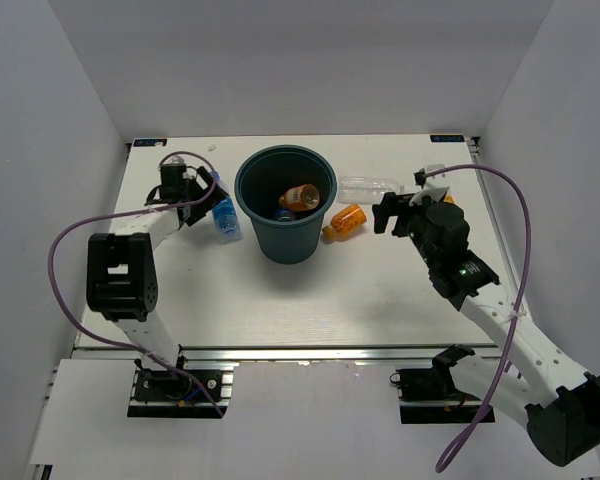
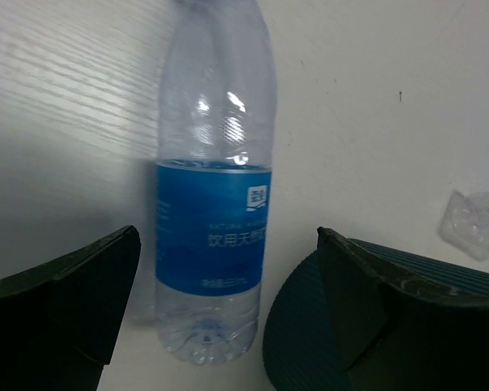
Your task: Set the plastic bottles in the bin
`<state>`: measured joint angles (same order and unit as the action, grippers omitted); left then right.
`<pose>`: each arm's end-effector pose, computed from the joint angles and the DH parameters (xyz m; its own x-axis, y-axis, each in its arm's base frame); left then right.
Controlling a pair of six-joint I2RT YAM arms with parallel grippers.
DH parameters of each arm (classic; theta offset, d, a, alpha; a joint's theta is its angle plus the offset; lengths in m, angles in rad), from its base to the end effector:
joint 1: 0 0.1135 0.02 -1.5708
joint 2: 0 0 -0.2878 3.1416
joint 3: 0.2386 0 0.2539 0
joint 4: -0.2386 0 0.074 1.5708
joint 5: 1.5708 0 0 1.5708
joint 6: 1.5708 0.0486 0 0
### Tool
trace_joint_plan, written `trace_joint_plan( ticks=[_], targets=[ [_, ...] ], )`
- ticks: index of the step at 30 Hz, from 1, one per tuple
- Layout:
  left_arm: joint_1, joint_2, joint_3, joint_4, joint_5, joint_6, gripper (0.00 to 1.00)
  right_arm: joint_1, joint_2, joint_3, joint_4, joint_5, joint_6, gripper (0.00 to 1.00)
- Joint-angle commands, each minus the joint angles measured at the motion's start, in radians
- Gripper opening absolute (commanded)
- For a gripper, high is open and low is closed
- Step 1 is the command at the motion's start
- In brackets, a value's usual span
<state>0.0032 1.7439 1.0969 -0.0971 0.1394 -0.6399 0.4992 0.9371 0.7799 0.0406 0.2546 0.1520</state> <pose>0.3925 -0.0055 0.2134 -0.6025 -0.5932 -0.5339 -0.3250 0.7933 -0.5148 0.2015 0.0959 0.3520 -0.1379 0.0917 -0.9862 -0.2254 0.9667 0.1214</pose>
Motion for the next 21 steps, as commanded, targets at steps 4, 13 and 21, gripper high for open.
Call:
trace_joint_plan(
  ticks=[4,13,21],
  targets=[
    [-0.084,0.075,0.103,-0.065,-0.215,0.035,0.98,-0.071,-0.053,-0.044,-0.039,0.021,0.049,0.89],
    [-0.131,0.154,0.193,-0.174,-0.333,0.085,0.74,-0.091,-0.103,-0.071,-0.031,0.003,0.052,0.89],
    [-0.131,0.02,0.284,-0.277,-0.441,0.114,0.31,-0.096,-0.127,-0.085,-0.021,-0.017,0.05,0.89]
  ],
)
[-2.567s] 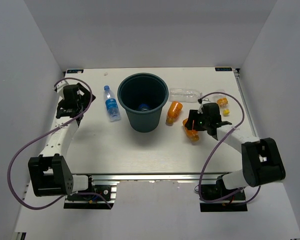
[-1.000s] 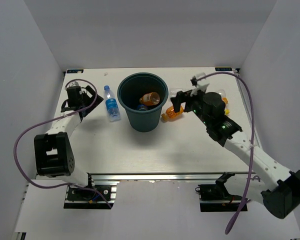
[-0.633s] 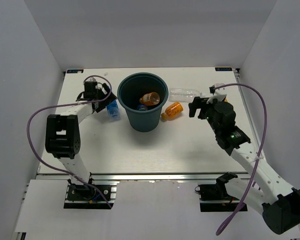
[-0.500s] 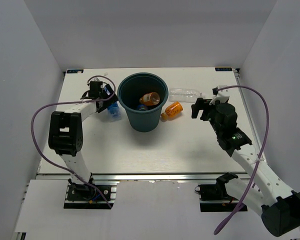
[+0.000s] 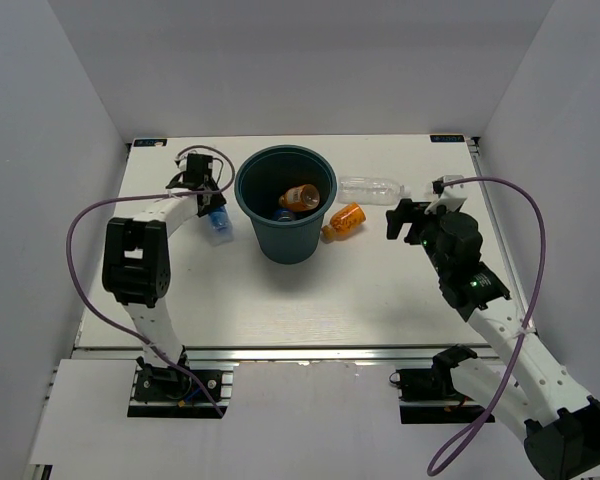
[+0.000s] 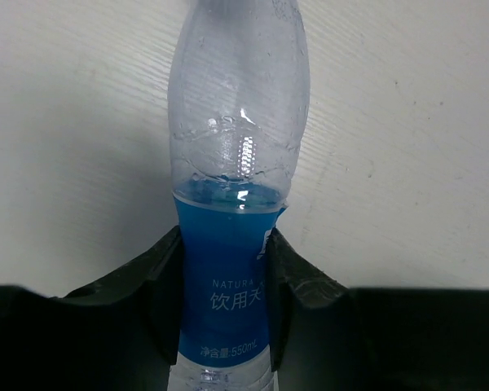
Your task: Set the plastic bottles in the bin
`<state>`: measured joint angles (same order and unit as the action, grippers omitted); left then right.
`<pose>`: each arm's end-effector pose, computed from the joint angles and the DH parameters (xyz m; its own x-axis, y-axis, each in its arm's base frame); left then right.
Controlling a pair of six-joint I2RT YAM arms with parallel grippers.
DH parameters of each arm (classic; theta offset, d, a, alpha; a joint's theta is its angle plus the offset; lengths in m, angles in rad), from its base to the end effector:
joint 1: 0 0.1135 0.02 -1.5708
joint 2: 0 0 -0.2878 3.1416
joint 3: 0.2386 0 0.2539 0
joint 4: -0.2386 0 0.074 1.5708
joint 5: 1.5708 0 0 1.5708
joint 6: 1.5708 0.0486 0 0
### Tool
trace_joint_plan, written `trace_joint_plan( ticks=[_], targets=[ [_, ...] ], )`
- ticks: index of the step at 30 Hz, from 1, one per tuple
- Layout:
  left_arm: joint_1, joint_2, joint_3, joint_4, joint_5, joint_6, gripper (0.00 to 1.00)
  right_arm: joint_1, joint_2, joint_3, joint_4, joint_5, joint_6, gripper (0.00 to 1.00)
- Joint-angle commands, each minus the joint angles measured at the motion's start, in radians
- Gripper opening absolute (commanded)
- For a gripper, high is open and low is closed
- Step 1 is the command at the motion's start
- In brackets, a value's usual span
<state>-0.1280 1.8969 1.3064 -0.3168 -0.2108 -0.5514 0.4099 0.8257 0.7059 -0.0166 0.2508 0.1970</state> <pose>0.4232 -0.0442 0.2029 -0.6640 -0.4310 -0.6110 -0.4119 0.8928 -0.1822 0.1854 0.0674 0.3387 -0.1537 0.1399 -0.9782 -0.1330 0.9780 0.1608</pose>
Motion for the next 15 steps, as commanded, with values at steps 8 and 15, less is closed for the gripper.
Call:
trace_joint_plan(
  ticks=[8,15],
  targets=[
    [-0.002,-0.442,0.122,-0.039,-0.02,0.061,0.33,-0.008,-0.004,-0.006,0.03,-0.016,-0.005,0.89],
    [-0.139,-0.587,0.073,0.214,0.292,0.119,0.34,-0.01,0.018,0.001,0.024,-0.025,-0.005,0.9]
  ],
)
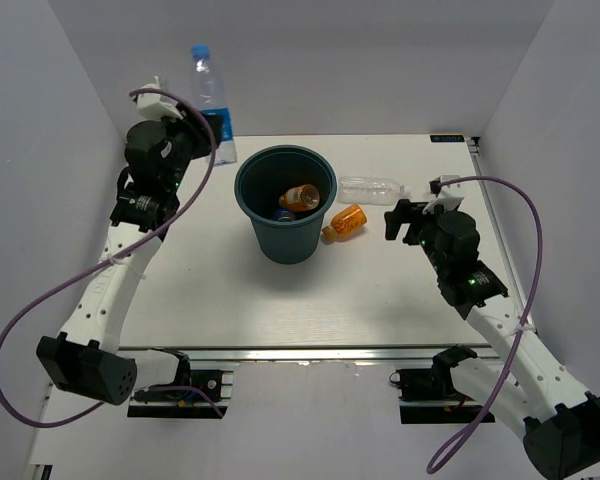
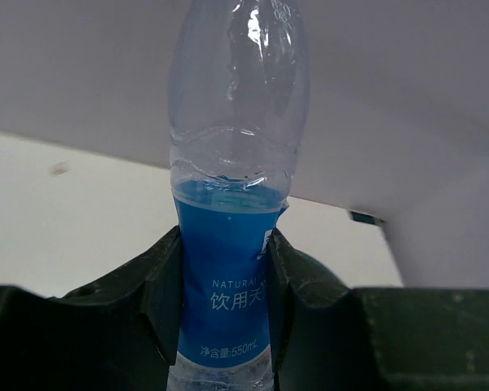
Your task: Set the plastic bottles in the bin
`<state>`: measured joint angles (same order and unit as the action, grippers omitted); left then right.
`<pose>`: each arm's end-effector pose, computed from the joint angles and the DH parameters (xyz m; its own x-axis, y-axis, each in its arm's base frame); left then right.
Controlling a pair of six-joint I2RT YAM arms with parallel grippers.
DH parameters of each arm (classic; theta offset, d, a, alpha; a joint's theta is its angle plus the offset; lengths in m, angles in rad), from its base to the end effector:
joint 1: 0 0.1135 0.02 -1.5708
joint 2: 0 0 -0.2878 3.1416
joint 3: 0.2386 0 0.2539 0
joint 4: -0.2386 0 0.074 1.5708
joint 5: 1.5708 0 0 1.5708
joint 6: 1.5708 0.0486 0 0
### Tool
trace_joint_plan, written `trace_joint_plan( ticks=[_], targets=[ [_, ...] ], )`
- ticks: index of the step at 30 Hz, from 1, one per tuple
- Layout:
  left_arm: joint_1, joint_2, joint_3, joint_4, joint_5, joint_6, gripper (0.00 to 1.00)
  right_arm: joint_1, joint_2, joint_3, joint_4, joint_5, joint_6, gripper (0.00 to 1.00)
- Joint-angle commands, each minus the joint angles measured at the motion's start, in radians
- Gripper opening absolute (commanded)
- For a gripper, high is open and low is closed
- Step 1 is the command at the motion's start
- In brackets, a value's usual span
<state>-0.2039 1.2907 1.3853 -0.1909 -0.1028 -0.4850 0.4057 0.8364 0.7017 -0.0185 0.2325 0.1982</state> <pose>0.2969 -0.0563 0.4614 -0.1306 -0.4466 -0.8852 0.0458 0.8892 -0.4553 0.1878 0.0685 0.3349 -0.1719 0.1347 -0.9759 -0.1438 0.9766 0.1601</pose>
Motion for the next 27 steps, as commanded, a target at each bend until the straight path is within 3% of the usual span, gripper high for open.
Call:
trace_joint_plan(
  ticks=[1,8,9,12,13,15,21,27],
  targets=[
    [-0.087,0.025,0.001,0.106,0.216,0.077,0.36,-0.005,0.013,0.007,0.023,-0.007,-0.008,0.89],
    [-0.236,0.119,0.046,0.114,0.273,0.146,0.46,-0.005,0.033,0.012,0.02,-0.012,-0.014,0.89],
    [-0.239,0.133,0.043,0.114,0.267,0.14,0.58,-0.005,0.039,0.013,0.02,-0.012,-0.008,0.89],
    [-0.246,0.137,0.015,0.11,0.258,0.138,0.68,-0.005,0.049,0.015,-0.006,-0.006,0.0,0.89],
    [-0.246,0.136,0.012,0.104,0.25,0.141,0.85,-0.005,0.05,0.013,-0.006,-0.001,0.015,0.89],
    [-0.246,0.121,0.006,0.1,0.241,0.144,0.98,-0.007,0.056,0.005,0.008,0.019,0.03,0.89],
    [-0.247,0.067,-0.032,0.133,0.207,0.157,0.98,-0.007,0.124,0.012,0.043,-0.007,0.105,0.89],
    [-0.246,0.044,-0.048,0.075,-0.035,0.143,0.98,-0.007,0.289,0.082,0.043,-0.131,0.196,0.89]
  ],
)
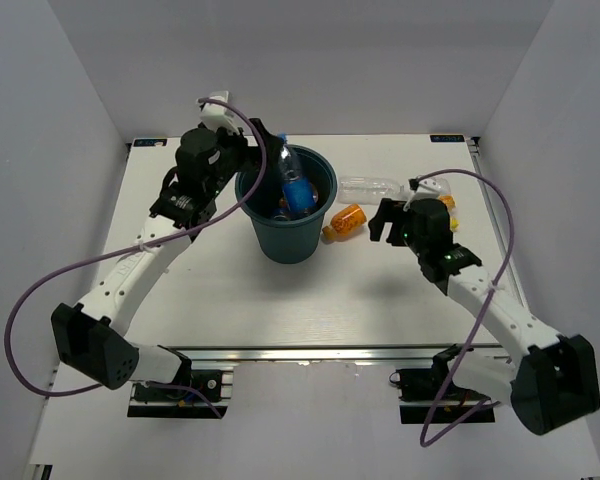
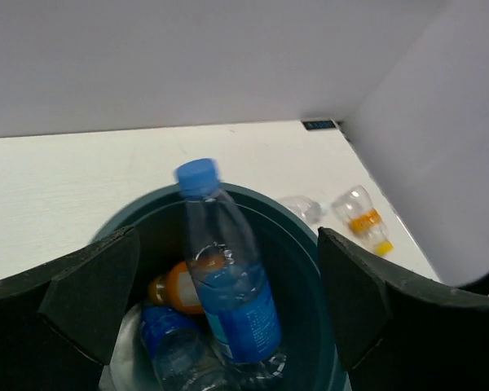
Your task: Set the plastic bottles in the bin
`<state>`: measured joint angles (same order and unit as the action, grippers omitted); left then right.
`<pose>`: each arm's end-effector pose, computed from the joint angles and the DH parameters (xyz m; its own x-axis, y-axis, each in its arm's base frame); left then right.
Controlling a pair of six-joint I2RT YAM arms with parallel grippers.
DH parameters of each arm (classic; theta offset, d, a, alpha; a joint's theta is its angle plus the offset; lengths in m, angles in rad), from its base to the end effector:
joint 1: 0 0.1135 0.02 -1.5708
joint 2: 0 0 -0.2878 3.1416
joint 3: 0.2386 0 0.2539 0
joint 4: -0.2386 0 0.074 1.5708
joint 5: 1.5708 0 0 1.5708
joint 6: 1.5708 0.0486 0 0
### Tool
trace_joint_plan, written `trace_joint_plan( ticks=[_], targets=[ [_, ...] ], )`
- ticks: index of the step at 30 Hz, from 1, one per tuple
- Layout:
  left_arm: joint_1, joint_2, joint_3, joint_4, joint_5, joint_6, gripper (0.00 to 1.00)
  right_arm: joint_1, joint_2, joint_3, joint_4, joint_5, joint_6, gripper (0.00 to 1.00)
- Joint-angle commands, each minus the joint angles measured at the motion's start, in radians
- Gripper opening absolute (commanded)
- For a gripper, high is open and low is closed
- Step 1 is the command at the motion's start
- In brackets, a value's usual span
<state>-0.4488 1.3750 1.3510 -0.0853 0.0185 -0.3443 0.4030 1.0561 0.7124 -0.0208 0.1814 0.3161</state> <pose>0.3005 -0.1457 0.4365 -0.2445 -0.2568 -0.9350 0.3908 0.8564 -0.3374 0.2285 0.0879 0.2940 -0.3834 0.1689 -0.9080 -0.1173 0.9663 0.2293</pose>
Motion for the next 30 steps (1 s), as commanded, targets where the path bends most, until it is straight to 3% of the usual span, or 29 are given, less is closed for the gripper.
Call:
trace_joint_plan(
  ticks=[1,5,8,12,16,19,30],
  targets=[
    [-0.001,-0.044,-0.016,-0.043,-0.196,0.001,0.98,-0.004,0.094,0.081,0.047,-0.082,0.093,0.89],
    [0.012,-0.082,-0.05,-0.091,-0.404,-0.015,0.98,-0.003,0.228,0.133,0.061,-0.097,0.175,0.89],
    [0.076,-0.114,-0.105,-0.105,-0.465,-0.07,0.98,0.005,0.343,0.182,0.071,-0.103,0.228,0.89],
    [0.266,-0.152,-0.206,-0.128,-0.381,-0.191,0.98,0.017,0.505,0.275,0.03,0.005,0.337,0.89],
    [0.409,-0.151,-0.321,-0.139,-0.339,-0.262,0.98,0.031,0.579,0.28,0.106,0.075,0.475,0.89],
    [0.447,-0.137,-0.366,-0.134,-0.24,-0.271,0.98,0.046,0.637,0.3,0.134,0.13,0.543,0.89],
    [0.501,-0.129,-0.417,-0.14,-0.25,-0.271,0.98,0.076,0.826,0.384,0.121,0.167,0.643,0.87]
  ],
)
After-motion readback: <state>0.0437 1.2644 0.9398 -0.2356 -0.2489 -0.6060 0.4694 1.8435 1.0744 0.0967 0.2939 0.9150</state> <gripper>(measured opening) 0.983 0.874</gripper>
